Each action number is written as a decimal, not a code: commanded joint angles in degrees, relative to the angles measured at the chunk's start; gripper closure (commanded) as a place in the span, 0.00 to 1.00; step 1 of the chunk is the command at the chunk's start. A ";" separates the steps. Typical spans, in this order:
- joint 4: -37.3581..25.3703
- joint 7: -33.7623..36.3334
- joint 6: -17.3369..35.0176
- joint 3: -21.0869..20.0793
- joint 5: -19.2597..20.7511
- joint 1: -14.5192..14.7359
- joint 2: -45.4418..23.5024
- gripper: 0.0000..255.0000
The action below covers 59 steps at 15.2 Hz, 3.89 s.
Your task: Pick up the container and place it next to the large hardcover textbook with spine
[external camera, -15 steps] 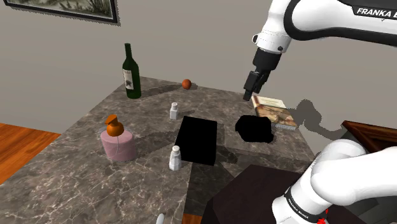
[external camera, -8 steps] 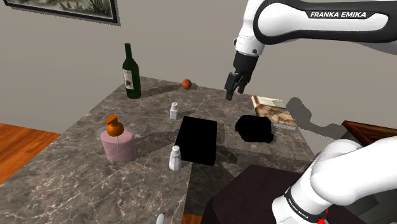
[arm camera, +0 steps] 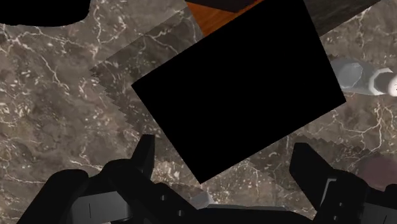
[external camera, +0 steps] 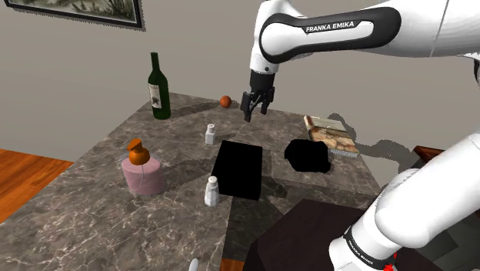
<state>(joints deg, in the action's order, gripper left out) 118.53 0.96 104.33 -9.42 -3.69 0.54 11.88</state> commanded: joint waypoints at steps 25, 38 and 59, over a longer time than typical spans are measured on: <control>-48.81 9.38 -4.15 -0.16 8.48 4.65 -50.86 0.00; -47.52 9.42 -2.91 -0.15 8.50 4.59 -50.81 1.00; -57.84 9.24 -13.97 -0.31 8.29 5.13 -50.03 1.00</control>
<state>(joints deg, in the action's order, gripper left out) 61.48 10.17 91.22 -9.71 4.62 5.59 -38.18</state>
